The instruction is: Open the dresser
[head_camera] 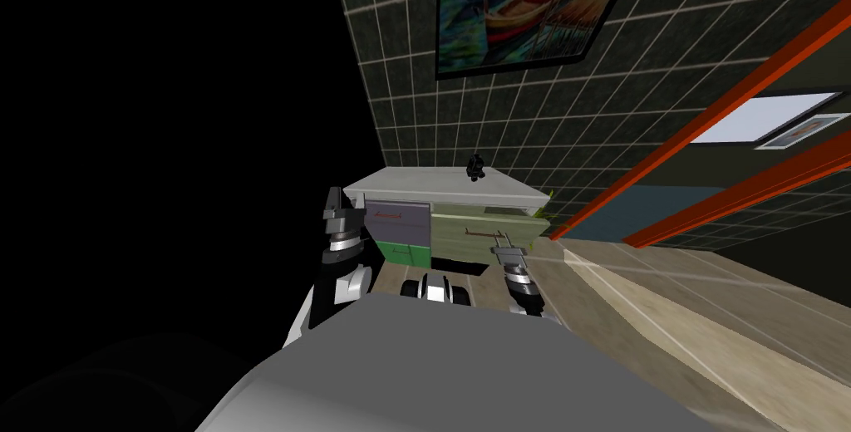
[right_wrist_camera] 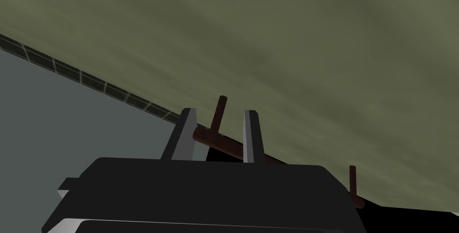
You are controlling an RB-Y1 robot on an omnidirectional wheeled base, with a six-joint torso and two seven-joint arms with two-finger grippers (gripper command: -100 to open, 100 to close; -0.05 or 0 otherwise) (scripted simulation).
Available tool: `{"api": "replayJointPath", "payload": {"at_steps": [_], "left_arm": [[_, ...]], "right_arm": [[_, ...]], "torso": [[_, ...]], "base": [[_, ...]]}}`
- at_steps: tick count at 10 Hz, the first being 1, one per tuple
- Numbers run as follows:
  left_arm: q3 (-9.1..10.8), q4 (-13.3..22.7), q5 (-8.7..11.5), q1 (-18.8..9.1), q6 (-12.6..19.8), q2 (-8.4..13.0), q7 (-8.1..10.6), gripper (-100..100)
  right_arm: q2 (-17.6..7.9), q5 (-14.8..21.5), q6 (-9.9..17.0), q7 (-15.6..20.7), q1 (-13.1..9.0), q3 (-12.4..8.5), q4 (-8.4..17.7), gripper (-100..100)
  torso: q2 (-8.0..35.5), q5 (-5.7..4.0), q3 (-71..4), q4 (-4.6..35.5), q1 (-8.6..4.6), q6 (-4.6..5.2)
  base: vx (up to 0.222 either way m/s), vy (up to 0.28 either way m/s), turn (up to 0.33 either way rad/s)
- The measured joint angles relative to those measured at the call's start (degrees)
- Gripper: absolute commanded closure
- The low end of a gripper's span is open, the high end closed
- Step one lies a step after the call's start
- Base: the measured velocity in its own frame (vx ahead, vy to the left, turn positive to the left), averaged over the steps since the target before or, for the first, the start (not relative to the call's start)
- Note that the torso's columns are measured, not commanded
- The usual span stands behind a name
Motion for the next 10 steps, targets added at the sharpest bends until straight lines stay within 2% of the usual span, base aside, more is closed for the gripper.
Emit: {"api": "replayJointPath", "payload": {"at_steps": [6,7,10], "left_arm": [[0.0,0.0,0.0,0.0,0.0,0.0,0.0,0],[0.0,0.0,0.0,0.01,0.0,0.0,0.0,0],[0.01,0.0,0.0,0.02,0.0,0.01,0.0,0]], "right_arm": [[-0.49,0.02,0.47,-1.06,0.8,0.31,-1.27,100],[-0.5,0.1,0.56,-1.09,1.05,0.33,-1.02,-100],[-0.32,0.89,5.5,-2.14,0.74,0.79,-5.13,-100]], "torso": [[0.19,0.07,0.1,0.09,0.17,0.0],[-0.27,0.09,-0.15,0.01,0.22,-0.12],[-0.52,-0.03,-0.31,-0.23,0.25,-0.22]], "base": [[-0.176,0.018,-0.026],[-0.059,-0.016,0.052],[-0.055,-0.021,0.055]]}}
